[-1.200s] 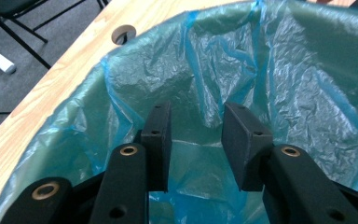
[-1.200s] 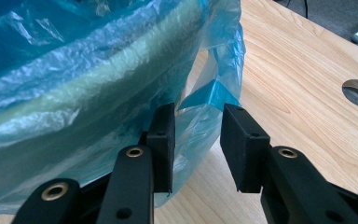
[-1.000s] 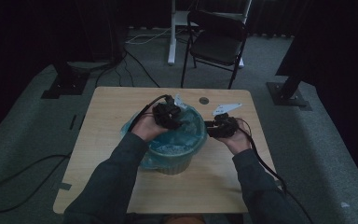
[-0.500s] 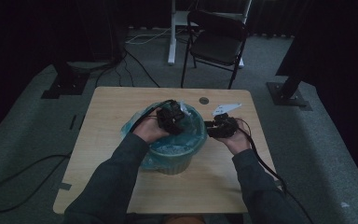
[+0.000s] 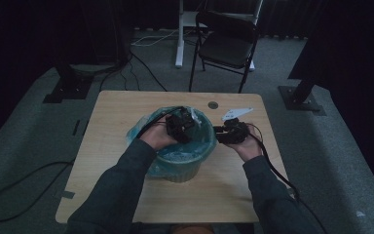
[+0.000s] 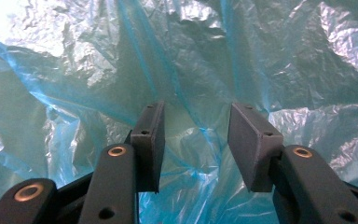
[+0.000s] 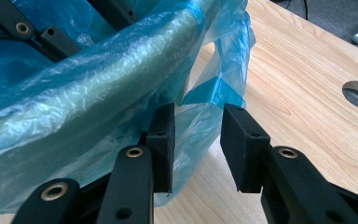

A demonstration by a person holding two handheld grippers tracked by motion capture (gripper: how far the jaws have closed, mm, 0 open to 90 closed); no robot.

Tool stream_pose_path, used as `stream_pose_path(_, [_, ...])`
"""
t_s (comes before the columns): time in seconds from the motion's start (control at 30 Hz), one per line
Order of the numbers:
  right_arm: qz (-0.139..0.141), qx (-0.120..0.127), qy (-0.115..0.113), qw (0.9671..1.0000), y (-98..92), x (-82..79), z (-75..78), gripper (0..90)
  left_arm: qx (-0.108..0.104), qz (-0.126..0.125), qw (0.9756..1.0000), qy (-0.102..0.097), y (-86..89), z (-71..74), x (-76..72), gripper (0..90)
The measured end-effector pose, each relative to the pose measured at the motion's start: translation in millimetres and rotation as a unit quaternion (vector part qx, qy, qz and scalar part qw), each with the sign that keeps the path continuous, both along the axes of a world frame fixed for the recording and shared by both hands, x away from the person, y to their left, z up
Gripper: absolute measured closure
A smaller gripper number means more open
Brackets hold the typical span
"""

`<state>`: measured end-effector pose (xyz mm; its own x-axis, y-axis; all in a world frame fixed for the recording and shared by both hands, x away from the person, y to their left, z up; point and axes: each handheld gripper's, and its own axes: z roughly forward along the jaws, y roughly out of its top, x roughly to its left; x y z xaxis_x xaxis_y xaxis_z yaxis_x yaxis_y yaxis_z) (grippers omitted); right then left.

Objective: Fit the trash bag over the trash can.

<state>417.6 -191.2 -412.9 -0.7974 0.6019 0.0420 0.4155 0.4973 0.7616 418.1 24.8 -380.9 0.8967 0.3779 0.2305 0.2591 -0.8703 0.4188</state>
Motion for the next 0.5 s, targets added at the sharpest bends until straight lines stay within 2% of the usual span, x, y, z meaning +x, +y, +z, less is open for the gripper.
stream_pose_path(0.1, [0.000,0.000,-0.001,1.0000,-0.4,-0.2,0.3,64.9,-0.001,0.000,1.0000,-0.003,0.4,0.8,-0.6,55.9])
stream_pose_path(0.23, [-0.001,0.000,-0.001,1.0000,-0.4,-0.4,0.2,64.9,-0.020,0.001,0.9997,-0.010,3.5,5.3,-2.0,56.0])
stream_pose_path(0.37, [-0.001,0.000,-0.001,1.0000,-0.5,-0.4,-0.4,64.8,-0.058,0.013,0.9981,-0.018,11.6,13.6,-2.4,56.1])
stream_pose_path(0.5, [-0.002,0.001,-0.004,1.0000,-1.4,-0.4,-0.7,64.7,-0.105,0.031,0.9935,-0.033,23.9,24.9,-3.6,56.5])
